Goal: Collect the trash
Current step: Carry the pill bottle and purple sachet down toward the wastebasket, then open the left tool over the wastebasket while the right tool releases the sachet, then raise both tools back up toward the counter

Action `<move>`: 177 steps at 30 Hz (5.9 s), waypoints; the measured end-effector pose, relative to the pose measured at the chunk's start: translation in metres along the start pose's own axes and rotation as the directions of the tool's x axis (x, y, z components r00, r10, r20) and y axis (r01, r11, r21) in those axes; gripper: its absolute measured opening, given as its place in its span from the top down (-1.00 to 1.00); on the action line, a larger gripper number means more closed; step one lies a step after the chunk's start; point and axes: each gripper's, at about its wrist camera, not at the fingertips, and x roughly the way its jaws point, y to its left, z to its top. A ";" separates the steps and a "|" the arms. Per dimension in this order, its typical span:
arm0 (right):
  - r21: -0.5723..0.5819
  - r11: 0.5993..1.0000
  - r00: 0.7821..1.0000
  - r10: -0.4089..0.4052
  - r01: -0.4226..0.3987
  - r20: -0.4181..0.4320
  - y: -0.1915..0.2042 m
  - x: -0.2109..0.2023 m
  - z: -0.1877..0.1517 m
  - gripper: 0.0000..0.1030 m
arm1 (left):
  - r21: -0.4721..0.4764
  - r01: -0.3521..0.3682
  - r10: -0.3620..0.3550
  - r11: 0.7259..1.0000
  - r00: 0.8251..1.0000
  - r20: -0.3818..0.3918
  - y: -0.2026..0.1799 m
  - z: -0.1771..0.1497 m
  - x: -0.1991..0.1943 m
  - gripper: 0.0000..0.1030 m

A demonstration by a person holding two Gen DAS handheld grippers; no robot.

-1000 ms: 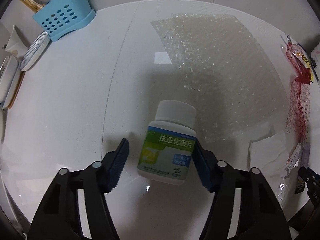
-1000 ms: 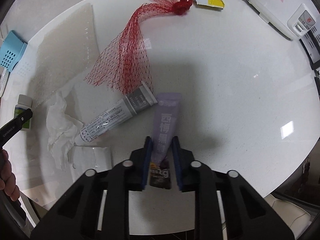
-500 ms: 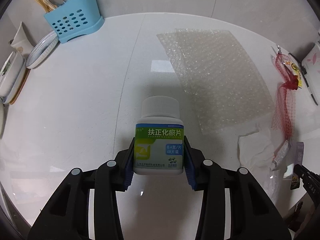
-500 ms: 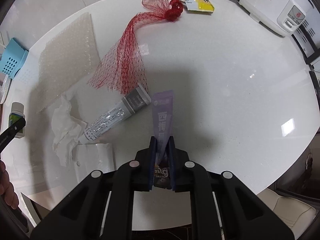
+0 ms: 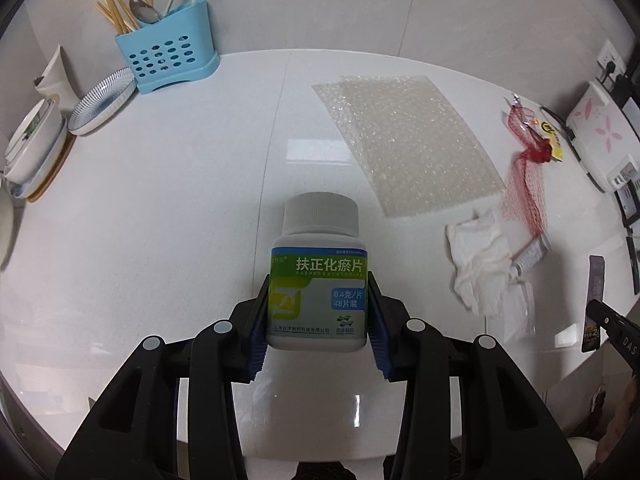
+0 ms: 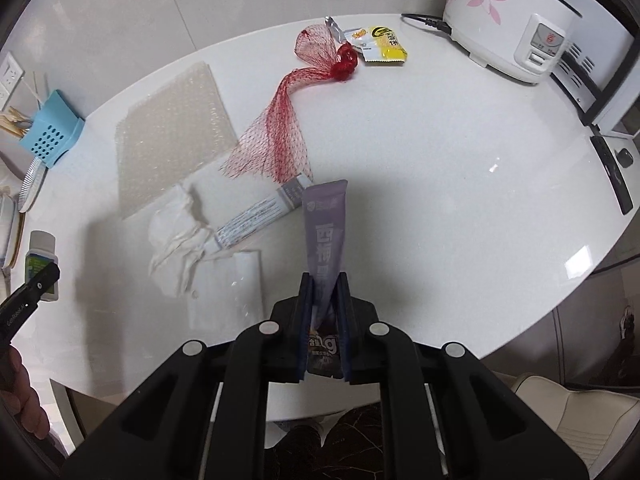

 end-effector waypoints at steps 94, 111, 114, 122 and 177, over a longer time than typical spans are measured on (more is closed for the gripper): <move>-0.371 0.903 0.962 0.132 -0.215 -0.238 -0.055 0.425 -0.378 0.79 | -0.100 0.040 -0.059 0.994 0.977 -0.203 -0.088 -0.469 0.427 -0.77; -0.347 0.913 0.951 0.114 -0.215 -0.287 -0.005 0.478 -0.395 0.76 | -0.167 0.006 -0.042 0.986 0.976 -0.215 -0.028 -0.468 0.429 -0.89; -0.340 0.917 0.951 0.106 -0.207 -0.292 -0.002 0.484 -0.394 0.74 | -0.171 0.005 -0.043 0.985 0.975 -0.220 -0.025 -0.469 0.431 -0.89; -0.333 0.922 0.952 0.100 -0.198 -0.289 0.002 0.478 -0.388 0.14 | -0.175 0.018 -0.058 0.984 0.972 -0.229 -0.020 -0.464 0.431 -0.89; -0.167 0.986 0.970 0.061 -0.022 0.234 -0.084 -0.091 -0.129 -0.83 | 0.008 0.146 -0.146 0.989 0.983 0.108 -0.109 -0.182 -0.068 -0.89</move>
